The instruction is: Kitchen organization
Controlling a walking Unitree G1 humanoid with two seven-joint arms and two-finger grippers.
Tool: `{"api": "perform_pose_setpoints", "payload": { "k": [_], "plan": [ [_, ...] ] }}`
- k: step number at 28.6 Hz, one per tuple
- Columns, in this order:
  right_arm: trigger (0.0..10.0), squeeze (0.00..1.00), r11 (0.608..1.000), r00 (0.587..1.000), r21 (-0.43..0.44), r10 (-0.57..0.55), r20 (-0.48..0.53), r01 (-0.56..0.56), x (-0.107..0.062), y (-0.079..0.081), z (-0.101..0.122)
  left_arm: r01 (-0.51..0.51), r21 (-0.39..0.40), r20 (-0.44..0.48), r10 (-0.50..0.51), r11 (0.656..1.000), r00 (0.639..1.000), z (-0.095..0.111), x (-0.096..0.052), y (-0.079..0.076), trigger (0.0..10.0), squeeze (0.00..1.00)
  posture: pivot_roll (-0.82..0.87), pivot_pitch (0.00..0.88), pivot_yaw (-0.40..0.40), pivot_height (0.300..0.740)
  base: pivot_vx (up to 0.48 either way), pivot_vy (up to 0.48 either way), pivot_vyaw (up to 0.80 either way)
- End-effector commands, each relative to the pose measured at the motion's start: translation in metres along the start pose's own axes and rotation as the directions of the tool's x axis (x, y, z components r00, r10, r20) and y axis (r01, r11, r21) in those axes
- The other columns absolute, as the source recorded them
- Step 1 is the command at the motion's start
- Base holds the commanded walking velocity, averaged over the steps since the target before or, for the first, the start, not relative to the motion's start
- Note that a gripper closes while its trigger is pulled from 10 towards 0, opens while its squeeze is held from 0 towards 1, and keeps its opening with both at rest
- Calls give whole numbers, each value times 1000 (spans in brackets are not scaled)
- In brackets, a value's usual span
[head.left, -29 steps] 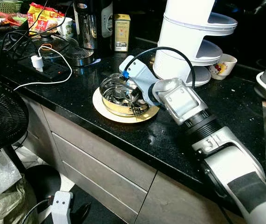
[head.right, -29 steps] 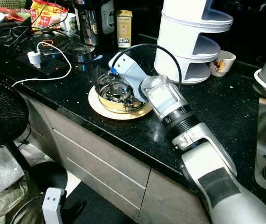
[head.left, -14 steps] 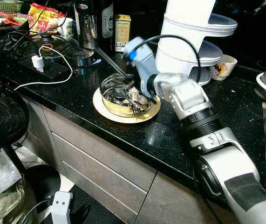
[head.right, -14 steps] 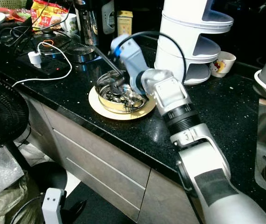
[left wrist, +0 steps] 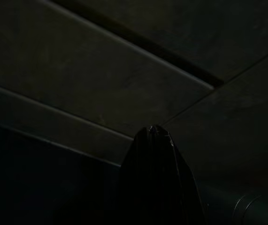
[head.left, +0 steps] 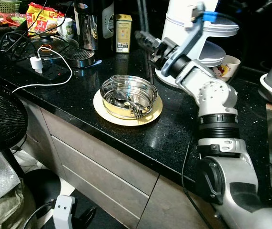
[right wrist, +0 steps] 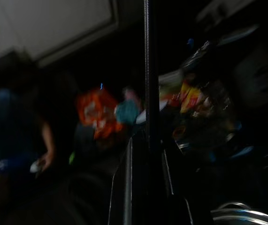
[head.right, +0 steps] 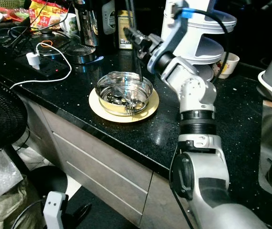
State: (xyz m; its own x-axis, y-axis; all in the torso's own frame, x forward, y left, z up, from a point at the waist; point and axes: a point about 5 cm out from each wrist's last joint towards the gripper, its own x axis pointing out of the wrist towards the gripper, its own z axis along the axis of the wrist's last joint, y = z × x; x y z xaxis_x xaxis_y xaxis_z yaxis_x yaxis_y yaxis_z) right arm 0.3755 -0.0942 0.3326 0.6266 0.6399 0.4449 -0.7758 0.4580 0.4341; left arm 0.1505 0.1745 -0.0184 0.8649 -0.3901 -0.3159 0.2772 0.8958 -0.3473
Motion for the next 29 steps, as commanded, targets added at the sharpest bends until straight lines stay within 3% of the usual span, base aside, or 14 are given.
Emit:
{"api": "perform_pose_setpoints", "payload": {
  "k": [1, 5, 9, 11, 12, 13, 14, 15, 17, 19, 20, 24, 27, 29],
  "plan": [
    [10000, 0, 1000, 997, 22, 7, 73, -8, -7, -2, 13, 53, -24, 40, -52, 998, 998, 10, -1, -3, 10000, 0, 98, 0, -61, 740, 0, 0, -763],
    [10000, 0, 997, 993, 57, 49, 105, -55, -9, 2, 16, 161, -46, 148, -153, 986, 977, 43, -7, -15, 10000, 0, 105, 0, -62, 740, 0, 0, -763],
    [10000, 0, 987, 984, 92, 121, 132, -133, -12, 9, 17, 384, -34, 265, -363, 923, 893, 93, -18, -47, 10000, 0, 117, 0, -66, 740, 0, 0, -764],
    [10000, 0, 978, 976, 103, 167, 144, -182, -13, 13, 17, 521, -36, 297, -488, 853, 821, 111, -24, -68, 10000, 0, 118, 0, -67, 740, 0, 0, -763],
    [10000, 0, 970, 968, 106, 199, 153, -217, -14, 17, 18, 631, -31, 307, -593, 775, 744, 123, -30, -86, 10000, 0, 119, 0, -69, 740, 0, 0, -763],
    [10000, 0, 970, 968, 106, 199, 153, -217, -14, 17, 18, 631, -31, 307, -593, 775, 744, 123, -30, -86, 10000, 0, 119, 0, -69, 740, 0, 0, -763],
    [10000, 0, 968, 966, 109, 207, 157, -225, -14, 19, 18, 690, -24, 311, -650, 724, 693, 129, -33, -97, 10000, 0, 115, 0, -66, 740, 0, 0, -763],
    [10000, 0, 974, 971, 100, 188, 149, -204, -14, 17, 17, 696, -5, 314, -660, 718, 683, 133, -32, -100, 10000, 0, 115, 0, -66, 740, 0, 0, -769],
    [10000, 0, 978, 974, 93, 174, 142, -188, -14, 16, 17, 697, 7, 316, -663, 717, 679, 136, -31, -102, 10000, 0, 115, 0, -66, 740, 0, 0, -769],
    [10000, 0, 995, 991, 47, 79, 110, -84, -13, 8, 15, 641, 36, 370, -606, 766, 704, 149, -18, -103, 10000, 0, 104, 0, -63, 740, 0, 0, -763],
    [10000, 0, 999, 998, -37, -23, 59, 26, -12, 0, 11, 567, 42, 423, -529, 822, 736, 162, -6, -102, 10000, 0, 102, 0, -62, 740, 0, 0, -763],
    [10000, 0, 992, 996, -97, -79, 35, 82, -11, -5, 8, 518, 41, 456, -477, 855, 751, 171, 1, -102, 10000, 0, 102, 0, -62, 740, 0, 0, -763],
    [10000, 0, 900, 968, -380, -249, -38, 216, -10, -16, -2, 391, 87, 490, -381, 916, 784, 190, 14, -107, 10000, 0, 102, 0, -62, 740, 0, 0, -769],
    [10000, 0, 870, 960, -442, -273, -65, 217, -10, -18, -7, 371, 102, 491, -371, 923, 788, 192, 16, -107, 10000, 0, 94, 0, -61, 740, 0, 0, -384]
  ]
}}
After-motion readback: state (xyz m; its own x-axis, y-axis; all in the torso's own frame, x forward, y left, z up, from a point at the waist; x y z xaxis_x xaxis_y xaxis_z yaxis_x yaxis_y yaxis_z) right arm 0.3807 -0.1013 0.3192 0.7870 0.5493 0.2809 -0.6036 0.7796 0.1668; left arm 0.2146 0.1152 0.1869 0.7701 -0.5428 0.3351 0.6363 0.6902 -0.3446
